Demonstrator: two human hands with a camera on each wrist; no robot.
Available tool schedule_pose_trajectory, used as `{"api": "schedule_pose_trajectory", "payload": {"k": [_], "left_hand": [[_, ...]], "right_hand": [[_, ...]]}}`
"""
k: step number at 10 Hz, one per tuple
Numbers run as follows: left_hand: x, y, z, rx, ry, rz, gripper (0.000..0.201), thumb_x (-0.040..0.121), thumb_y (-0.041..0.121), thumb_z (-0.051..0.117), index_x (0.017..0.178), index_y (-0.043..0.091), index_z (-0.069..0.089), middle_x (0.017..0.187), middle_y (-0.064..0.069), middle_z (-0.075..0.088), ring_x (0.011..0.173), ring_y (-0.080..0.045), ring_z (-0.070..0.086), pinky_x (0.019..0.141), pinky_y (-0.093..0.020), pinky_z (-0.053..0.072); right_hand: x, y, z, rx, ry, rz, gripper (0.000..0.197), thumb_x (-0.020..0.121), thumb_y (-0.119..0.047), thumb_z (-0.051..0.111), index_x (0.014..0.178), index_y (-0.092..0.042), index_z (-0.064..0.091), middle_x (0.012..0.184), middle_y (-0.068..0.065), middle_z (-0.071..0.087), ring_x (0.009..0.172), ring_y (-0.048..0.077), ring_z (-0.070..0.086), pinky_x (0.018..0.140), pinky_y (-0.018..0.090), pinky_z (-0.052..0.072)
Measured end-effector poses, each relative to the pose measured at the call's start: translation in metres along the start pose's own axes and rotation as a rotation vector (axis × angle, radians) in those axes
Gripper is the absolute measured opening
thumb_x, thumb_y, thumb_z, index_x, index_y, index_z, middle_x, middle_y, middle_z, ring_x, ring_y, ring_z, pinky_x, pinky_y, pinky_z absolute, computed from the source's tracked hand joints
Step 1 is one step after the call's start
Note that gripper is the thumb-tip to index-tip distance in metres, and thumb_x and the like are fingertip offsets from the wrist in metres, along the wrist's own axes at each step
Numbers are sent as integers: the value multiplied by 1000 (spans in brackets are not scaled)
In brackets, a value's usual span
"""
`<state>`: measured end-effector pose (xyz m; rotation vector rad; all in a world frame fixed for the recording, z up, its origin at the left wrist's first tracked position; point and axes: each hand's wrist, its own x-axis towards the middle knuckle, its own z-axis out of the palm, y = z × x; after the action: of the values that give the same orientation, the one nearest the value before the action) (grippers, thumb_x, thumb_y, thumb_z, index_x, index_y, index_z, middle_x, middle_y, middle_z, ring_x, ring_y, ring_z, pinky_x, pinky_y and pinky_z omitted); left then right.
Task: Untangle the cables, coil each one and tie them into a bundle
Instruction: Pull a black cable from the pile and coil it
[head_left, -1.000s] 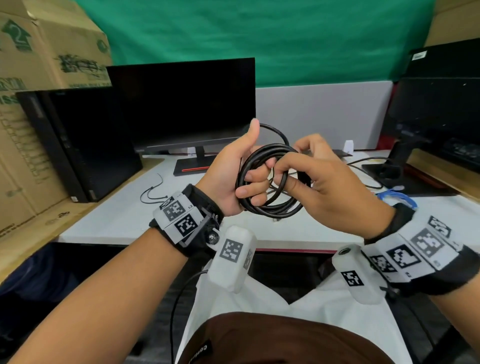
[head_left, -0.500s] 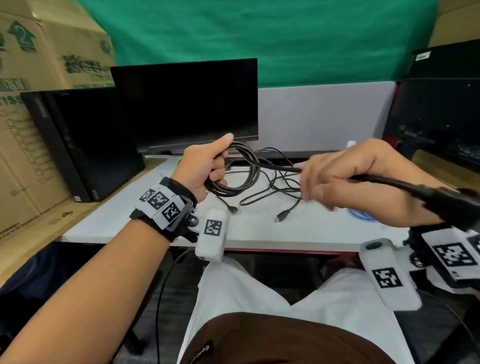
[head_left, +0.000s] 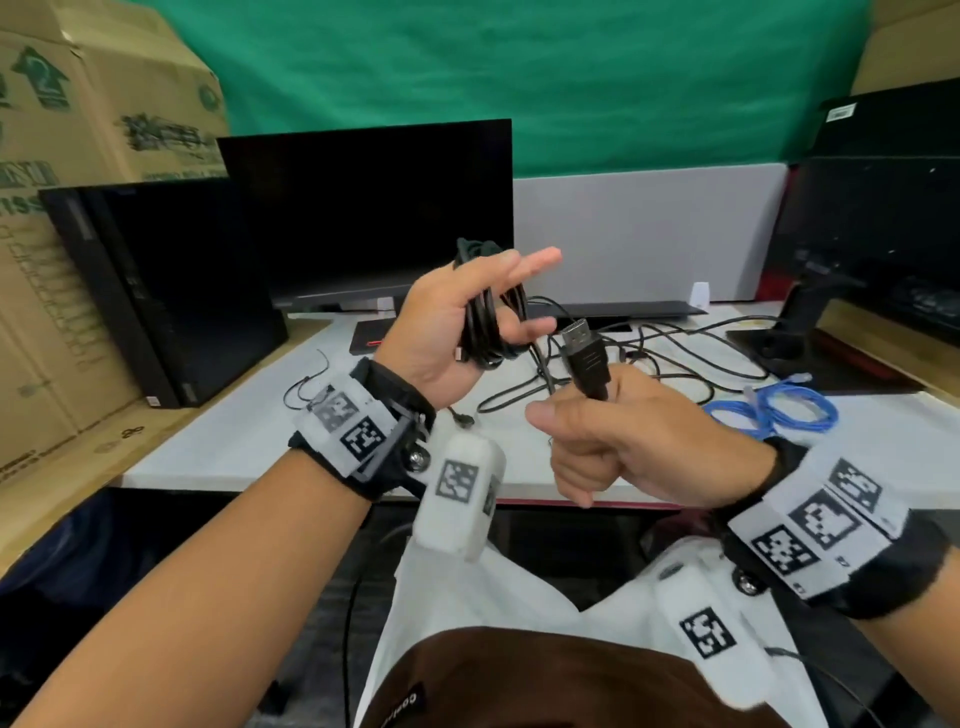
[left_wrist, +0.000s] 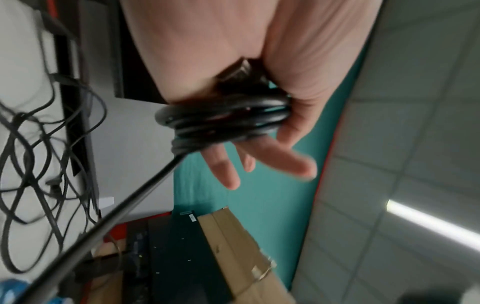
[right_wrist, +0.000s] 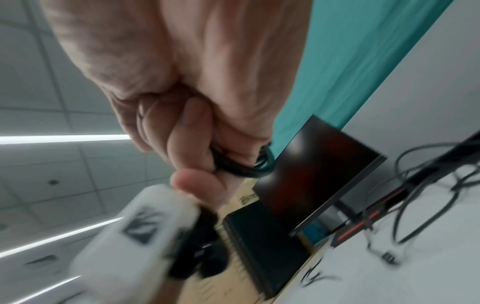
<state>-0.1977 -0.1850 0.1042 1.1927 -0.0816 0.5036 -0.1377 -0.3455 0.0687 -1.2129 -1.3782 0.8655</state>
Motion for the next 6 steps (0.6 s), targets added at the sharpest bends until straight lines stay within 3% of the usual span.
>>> {"api": "schedule_pose_trajectory", "payload": {"k": [1,2,3,4,5,6], "left_hand": [[-3,-14,12,289,132,79,26,102,24,53,104,-2,50,100,-7,77,38,-10,48,64,-37,50],[-11,-29,15,511,144,115,27,100,30,58,99,5,48,106,-5,75,50,-11,55,54,-26,48],[-28,-41,20,514,-37,16,18,89,33,54,87,16,49,64,14,69,53,-1,58,48,-12,45],[-38,-46,31,483,-111,76,33,70,45,49,78,14,57,51,11,48,48,-3,55,49,-12,44],[-25,-57,21,620,-250,108,36,90,47,35,83,37,69,55,5,55,43,-5,49,46,-25,41],[-18,-55,23,458,-292,-55,39,103,40,26,133,33,50,85,-17,64,58,-18,70,39,-24,45]], "right_hand": [[-1,-2,19,30,-106,-16,47,99,-32,48,56,-15,36,45,-7,31,39,15,28,53,28,43],[-5,-16,28,69,-115,-67,46,100,-36,41,61,-13,33,49,-4,28,44,19,25,57,32,41],[-6,-31,30,33,-26,-153,42,100,-37,32,66,-12,33,58,6,30,55,24,38,65,43,37],[-8,-34,22,-203,105,-204,50,101,-40,27,67,-6,40,69,19,49,76,28,59,72,43,46],[-9,-34,3,-433,250,-269,59,97,-52,28,79,-4,58,86,19,65,73,25,66,58,36,54],[-6,-32,-19,-422,434,-199,72,90,-65,24,84,-5,64,79,19,72,69,36,71,66,57,58]]}}
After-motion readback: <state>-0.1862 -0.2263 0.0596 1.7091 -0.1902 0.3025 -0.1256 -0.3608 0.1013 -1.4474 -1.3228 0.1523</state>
